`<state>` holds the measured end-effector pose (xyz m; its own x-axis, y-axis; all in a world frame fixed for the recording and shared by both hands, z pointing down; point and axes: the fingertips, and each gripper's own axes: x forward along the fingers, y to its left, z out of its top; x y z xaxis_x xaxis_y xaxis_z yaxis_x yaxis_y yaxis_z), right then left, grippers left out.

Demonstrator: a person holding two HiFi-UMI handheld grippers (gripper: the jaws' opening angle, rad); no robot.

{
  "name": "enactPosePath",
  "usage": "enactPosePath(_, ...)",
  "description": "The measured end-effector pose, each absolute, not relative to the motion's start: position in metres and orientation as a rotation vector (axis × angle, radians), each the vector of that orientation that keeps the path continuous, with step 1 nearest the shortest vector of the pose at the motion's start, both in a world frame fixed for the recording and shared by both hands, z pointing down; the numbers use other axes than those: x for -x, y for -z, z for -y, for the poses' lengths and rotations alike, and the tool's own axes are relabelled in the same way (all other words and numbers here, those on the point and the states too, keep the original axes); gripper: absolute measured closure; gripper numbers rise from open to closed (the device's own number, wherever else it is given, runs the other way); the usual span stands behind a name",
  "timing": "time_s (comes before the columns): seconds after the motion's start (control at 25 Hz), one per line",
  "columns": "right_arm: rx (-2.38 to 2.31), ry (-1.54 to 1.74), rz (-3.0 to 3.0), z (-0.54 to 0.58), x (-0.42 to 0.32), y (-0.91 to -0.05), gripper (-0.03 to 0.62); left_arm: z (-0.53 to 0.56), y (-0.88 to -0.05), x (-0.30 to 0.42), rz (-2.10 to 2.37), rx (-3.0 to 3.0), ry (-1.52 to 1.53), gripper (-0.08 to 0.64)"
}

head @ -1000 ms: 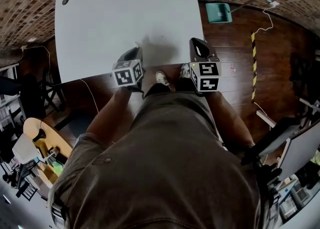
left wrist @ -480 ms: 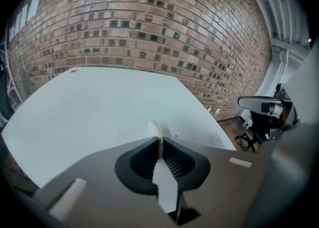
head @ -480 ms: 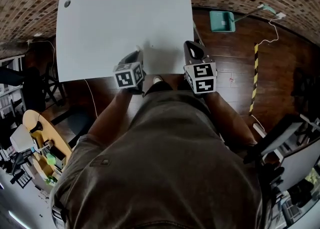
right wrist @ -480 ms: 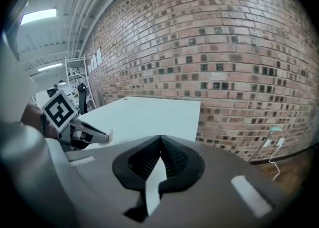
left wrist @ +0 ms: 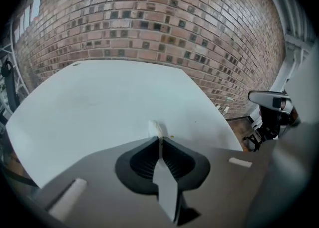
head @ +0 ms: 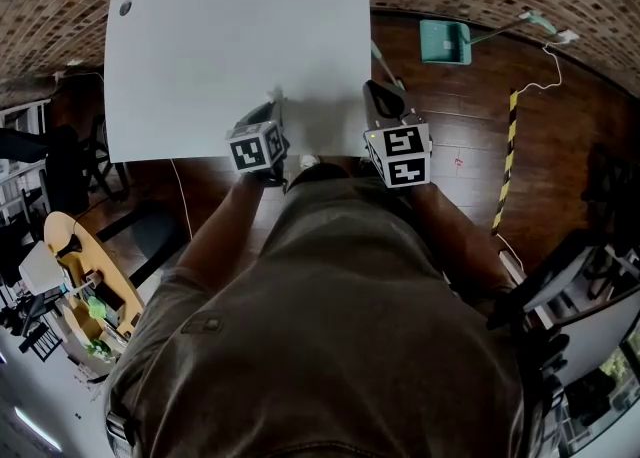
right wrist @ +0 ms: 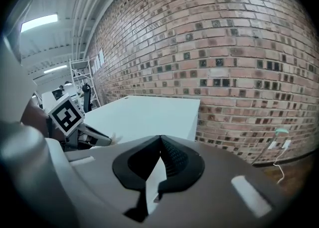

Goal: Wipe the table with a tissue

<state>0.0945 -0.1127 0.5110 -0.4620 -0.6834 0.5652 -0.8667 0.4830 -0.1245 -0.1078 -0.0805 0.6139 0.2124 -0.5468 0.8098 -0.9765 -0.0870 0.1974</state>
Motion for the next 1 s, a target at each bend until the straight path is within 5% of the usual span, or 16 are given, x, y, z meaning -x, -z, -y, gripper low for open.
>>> enactPosePath(1.0,-1.391,-0.646,2.249,0.139,-0.161,-0.519,0.578,0.125,-0.612,0.035,1.347,-1.833,-0.852,0.531)
